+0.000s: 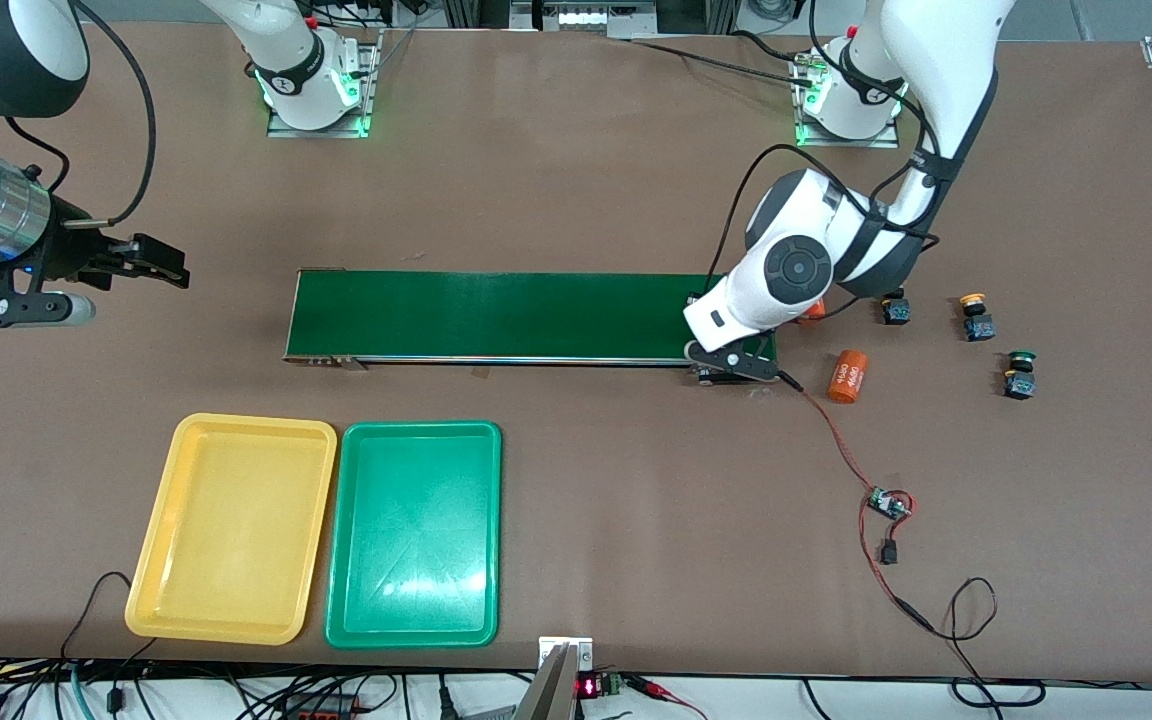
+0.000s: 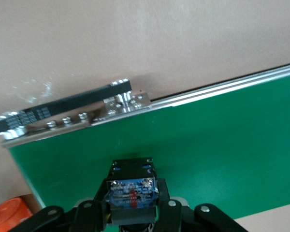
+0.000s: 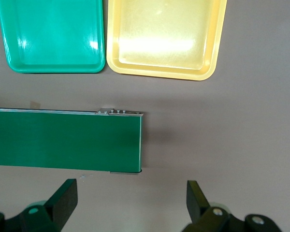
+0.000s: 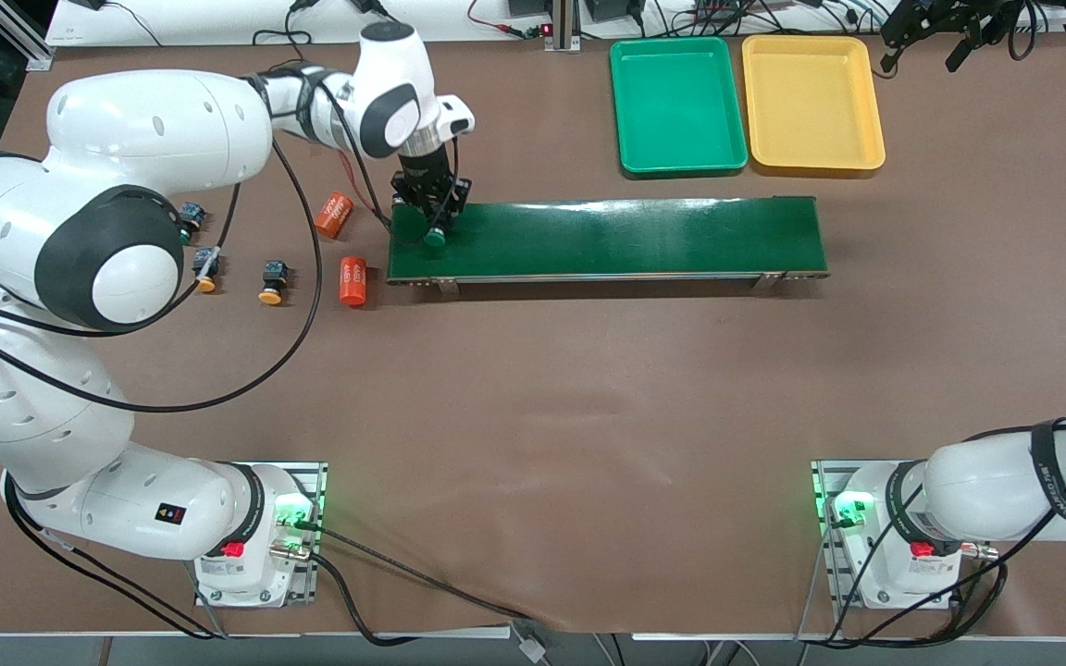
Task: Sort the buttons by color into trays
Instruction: 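Carry the button with the left gripper and set it on the belt, then open the left gripper and return it to the remaining buttons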
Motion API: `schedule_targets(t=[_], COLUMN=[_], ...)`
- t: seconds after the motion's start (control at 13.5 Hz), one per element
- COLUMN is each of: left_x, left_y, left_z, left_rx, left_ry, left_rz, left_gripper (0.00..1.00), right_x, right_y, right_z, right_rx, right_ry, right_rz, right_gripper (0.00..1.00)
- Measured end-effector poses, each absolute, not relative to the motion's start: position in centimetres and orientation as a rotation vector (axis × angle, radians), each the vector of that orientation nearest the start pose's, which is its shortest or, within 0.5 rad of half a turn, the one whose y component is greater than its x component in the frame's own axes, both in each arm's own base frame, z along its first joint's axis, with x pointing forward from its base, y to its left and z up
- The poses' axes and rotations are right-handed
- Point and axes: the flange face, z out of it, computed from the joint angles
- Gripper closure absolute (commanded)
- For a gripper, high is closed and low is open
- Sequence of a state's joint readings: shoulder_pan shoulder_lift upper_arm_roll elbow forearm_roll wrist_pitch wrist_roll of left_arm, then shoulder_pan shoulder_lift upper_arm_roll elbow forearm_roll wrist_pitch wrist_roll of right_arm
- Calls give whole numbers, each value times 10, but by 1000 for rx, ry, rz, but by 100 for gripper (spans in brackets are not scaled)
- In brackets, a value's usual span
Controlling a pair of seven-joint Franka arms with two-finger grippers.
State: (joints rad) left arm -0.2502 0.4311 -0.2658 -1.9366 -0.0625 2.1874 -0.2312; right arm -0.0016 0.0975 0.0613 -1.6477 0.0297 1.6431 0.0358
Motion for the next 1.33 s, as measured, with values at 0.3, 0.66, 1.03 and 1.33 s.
schedule_targets(t=[0.3,0.66,1.03,1.33], left_x=[523,535,573,577], left_y=[-294,-284,-147,-76], left_z=[251,304,365,339], left_rx=[-3195,-3207,-3219,-3222], left_ry=[367,337,-20,-27], left_rz=[327,247,203,289], left_gripper=[0,0,0,0], right_x=[580,574,546,526], right_y=[36,38,83,155], right_z=[538,527,519,511], right_rx=[-3107,-3106,-3120,-3136], right_ry=[-32,-36,-39,28], right_rz=[169,205,202,152], right_gripper=[0,0,0,0])
